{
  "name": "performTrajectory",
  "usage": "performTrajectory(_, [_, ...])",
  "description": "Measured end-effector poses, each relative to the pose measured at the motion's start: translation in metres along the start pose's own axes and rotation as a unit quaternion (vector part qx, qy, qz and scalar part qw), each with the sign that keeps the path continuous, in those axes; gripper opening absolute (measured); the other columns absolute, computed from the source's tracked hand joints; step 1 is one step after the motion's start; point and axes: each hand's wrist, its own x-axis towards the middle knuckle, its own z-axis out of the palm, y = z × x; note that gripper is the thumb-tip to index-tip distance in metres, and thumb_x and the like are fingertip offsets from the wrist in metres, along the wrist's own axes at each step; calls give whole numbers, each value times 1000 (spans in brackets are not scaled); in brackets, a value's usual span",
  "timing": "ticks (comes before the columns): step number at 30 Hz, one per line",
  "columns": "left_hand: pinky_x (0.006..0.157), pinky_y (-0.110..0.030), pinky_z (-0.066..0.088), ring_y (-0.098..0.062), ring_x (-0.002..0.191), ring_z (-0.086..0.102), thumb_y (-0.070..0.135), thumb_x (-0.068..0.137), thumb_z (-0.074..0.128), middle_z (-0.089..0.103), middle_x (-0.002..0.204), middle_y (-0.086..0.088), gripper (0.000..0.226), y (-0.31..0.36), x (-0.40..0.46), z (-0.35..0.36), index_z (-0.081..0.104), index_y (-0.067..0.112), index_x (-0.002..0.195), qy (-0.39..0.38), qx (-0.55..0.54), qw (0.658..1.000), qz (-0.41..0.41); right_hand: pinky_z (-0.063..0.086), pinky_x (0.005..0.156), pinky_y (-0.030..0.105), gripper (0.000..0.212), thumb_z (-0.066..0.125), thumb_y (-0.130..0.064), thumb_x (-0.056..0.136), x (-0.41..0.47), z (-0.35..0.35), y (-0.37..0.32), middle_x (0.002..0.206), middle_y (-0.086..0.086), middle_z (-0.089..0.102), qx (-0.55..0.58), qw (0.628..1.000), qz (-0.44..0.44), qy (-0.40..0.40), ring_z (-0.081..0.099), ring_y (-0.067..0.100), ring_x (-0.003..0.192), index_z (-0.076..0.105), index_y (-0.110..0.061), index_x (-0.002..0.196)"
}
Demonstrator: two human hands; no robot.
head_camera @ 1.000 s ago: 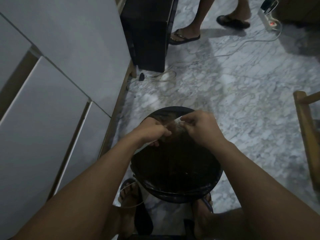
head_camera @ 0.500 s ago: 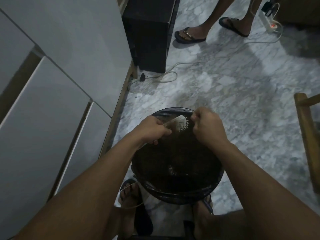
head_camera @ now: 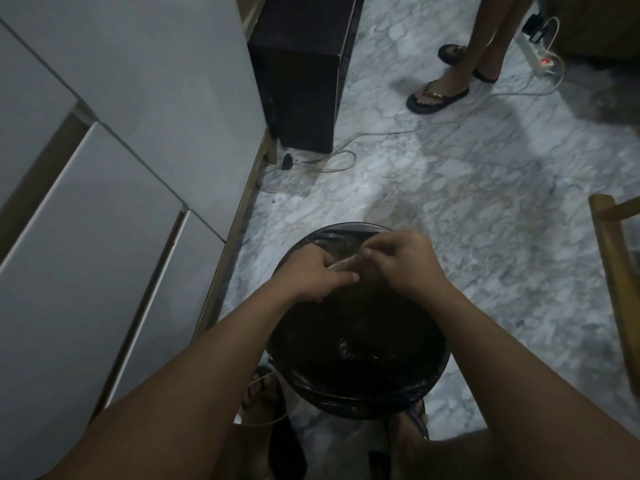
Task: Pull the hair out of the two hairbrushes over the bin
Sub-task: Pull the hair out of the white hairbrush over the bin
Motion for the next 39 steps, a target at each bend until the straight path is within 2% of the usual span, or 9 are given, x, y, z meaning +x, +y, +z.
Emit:
performTrajectory(5, [56,-29,46,-19,51,58,39,79,77,70,73,-9,28,2,2,-6,75,12,83,1,-33,999,0,44,75,22,13,69,-15,86,1,-2,-1,79,0,68,57,993,77,75,62,10,79,77,-7,94])
performTrajectory(10, [52,-25,43,-14,45,56,40,81,75,68,68,-4,30,1,3,-9,76,11,88,7,-21,1000,-9,57,77,37,13,69,-19,85,5,-2,3,78,2,71,78,983,113,119,66,18,75,78,-11,92])
performTrajectory(17, [47,-24,41,-15,44,54,38,81,75,75,77,-13,31,0,5,-13,75,8,84,24,-28,999,-21,58,76,41,11,68,-24,85,6,-1,3,72,-1,69,100,967,149,180,68,23,76,77,-17,85])
performTrajectory(21, [48,-25,40,-18,46,54,38,81,74,75,79,-16,34,-4,6,-17,74,4,83,40,-31,998,-34,60,69,46,9,65,-24,88,7,3,5,76,4,69,132,975,145,107,69,27,74,68,-22,80])
performTrajectory(23, [47,-25,41,-18,46,55,38,82,73,75,79,-15,33,-6,5,-17,74,6,82,38,-36,998,-38,60,60,39,5,64,-24,89,4,3,1,94,11,69,214,966,145,22,69,25,76,66,-21,92])
performTrajectory(25, [47,-25,41,-18,47,56,39,82,73,75,77,-13,31,-6,4,-16,74,9,82,38,-39,998,-38,57,57,31,25,70,-25,86,2,3,1,100,9,67,248,960,119,-43,69,20,78,65,-22,110])
performTrajectory(27, [44,-24,40,-16,46,56,42,80,74,72,70,-8,32,-5,4,-15,73,11,79,44,-43,998,-33,56,58,23,34,76,-22,80,1,3,1,93,3,70,185,979,61,-56,69,13,78,68,-22,113])
performTrajectory(31, [45,-23,42,-14,40,56,49,76,77,66,55,-1,37,-4,5,-13,71,14,66,55,-15,998,-26,48,70,9,14,73,-15,82,3,1,0,84,-7,72,89,995,35,6,67,4,80,78,-16,95])
performTrajectory(39, [58,-34,53,-20,48,61,50,75,77,64,55,-2,39,-3,5,-15,72,12,67,77,17,996,-37,59,78,35,11,71,-12,84,5,-13,5,84,1,73,43,992,101,68,69,17,78,79,-13,91])
